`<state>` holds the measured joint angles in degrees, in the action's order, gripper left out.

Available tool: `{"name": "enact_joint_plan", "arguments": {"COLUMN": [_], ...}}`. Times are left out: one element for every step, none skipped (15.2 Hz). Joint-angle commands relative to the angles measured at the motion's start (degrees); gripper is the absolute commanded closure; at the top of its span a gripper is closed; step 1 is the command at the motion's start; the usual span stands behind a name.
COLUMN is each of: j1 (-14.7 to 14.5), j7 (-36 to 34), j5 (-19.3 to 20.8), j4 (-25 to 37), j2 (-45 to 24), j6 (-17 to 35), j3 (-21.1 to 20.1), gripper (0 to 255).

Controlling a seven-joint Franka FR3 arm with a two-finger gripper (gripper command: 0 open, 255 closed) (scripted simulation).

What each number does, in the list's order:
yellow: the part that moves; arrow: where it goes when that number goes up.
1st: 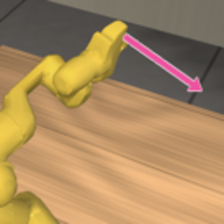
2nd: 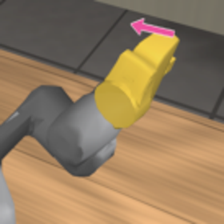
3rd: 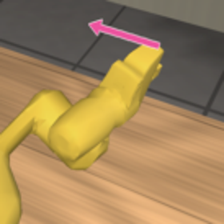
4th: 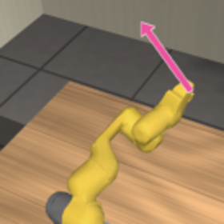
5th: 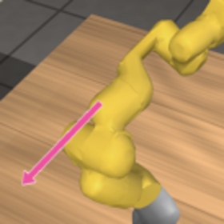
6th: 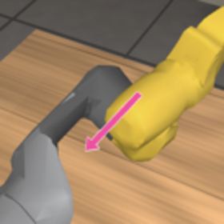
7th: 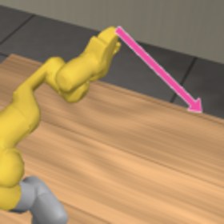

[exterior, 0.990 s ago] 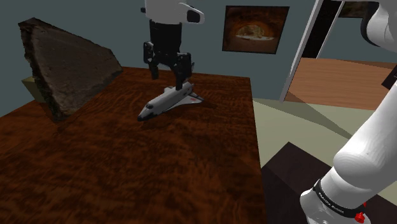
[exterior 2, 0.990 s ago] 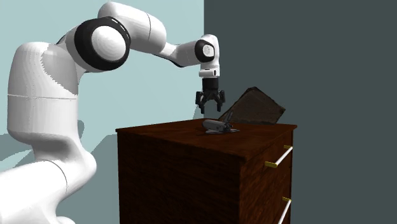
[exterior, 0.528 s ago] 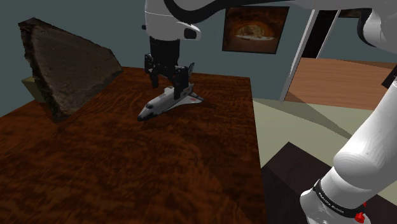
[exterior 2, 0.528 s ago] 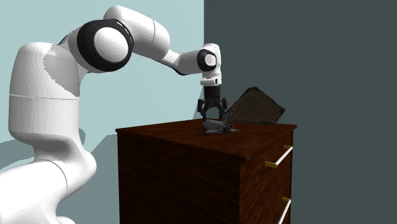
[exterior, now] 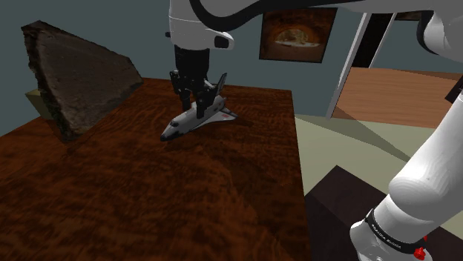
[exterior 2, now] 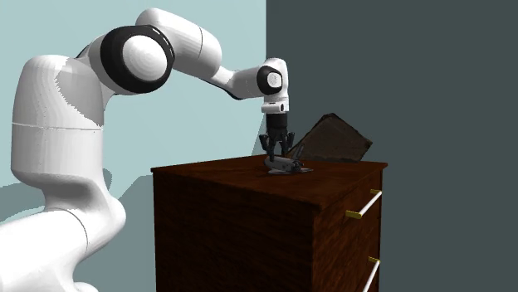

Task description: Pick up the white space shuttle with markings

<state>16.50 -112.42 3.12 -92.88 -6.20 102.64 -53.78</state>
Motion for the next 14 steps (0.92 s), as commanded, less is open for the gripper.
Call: {"name": "enact_joint_plan", "arguments": {"j1": [0.0, 0.0, 0.0, -0.1, -0.2, -0.3, -0.4, -0.6, -0.8, -1.0, -1.2, -1.4, -1.7, -2.0], "j7": [0.0, 0.0, 0.0, -0.1, -0.2, -0.3, -0.4, -0.5, -0.7, -0.9, -1.0, -1.2, -1.4, -1.6], "j5": [0.0, 0.0, 0.0, 0.1, 0.2, 0.4, 0.6, 0.8, 1.0, 1.2, 1.5, 1.8, 2.1, 2.5], "j4": [0.0, 0.0, 0.0, 0.1, 1.0, 1.9, 2.9, 3.8, 4.8, 5.8, 6.9, 7.9, 9.0, 10.2], "j2": [0.0, 0.0, 0.0, -0.1, -0.3, -0.5, -0.7, -0.9, -1.2, -1.5, -1.8, -2.1, -2.5, -2.8], "j6": [0.0, 0.0, 0.0, 0.0, -0.8, -1.7, -2.5, -3.3, -4.2, -5.0, -5.9, -6.7, -7.6, -8.5], "j3": [0.0, 0.0, 0.0, 0.0, 0.0, -0.1, -0.1, -0.1, -0.2, -0.2, -0.3, -0.3, -0.3, -0.4], "gripper": [255, 255, 255, 255, 255, 255, 255, 255, 255, 255, 255, 255, 255, 255]}}
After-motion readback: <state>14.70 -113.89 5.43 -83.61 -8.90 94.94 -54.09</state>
